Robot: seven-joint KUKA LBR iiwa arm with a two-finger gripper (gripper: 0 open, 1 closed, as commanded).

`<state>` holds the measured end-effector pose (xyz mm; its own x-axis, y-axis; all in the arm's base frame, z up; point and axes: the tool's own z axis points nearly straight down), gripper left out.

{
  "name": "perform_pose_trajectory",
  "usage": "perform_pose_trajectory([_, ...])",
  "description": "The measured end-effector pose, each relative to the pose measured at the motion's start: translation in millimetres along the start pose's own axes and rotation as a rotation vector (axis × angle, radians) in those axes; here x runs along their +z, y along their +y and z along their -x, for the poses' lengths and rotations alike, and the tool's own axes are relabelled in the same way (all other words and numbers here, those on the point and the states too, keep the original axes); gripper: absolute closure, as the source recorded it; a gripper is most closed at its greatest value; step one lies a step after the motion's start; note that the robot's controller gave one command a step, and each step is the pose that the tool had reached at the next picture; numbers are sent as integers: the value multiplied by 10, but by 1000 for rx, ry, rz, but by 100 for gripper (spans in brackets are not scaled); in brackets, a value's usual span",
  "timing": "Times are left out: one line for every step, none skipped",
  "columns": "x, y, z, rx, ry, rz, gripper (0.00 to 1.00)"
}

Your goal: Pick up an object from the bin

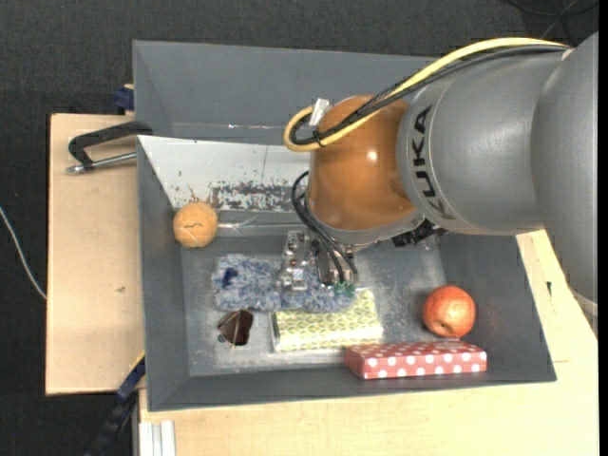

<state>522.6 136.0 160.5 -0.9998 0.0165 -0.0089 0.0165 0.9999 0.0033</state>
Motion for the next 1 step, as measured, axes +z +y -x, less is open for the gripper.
perform_pose_trajectory([100, -66, -2, 17, 8, -2, 100])
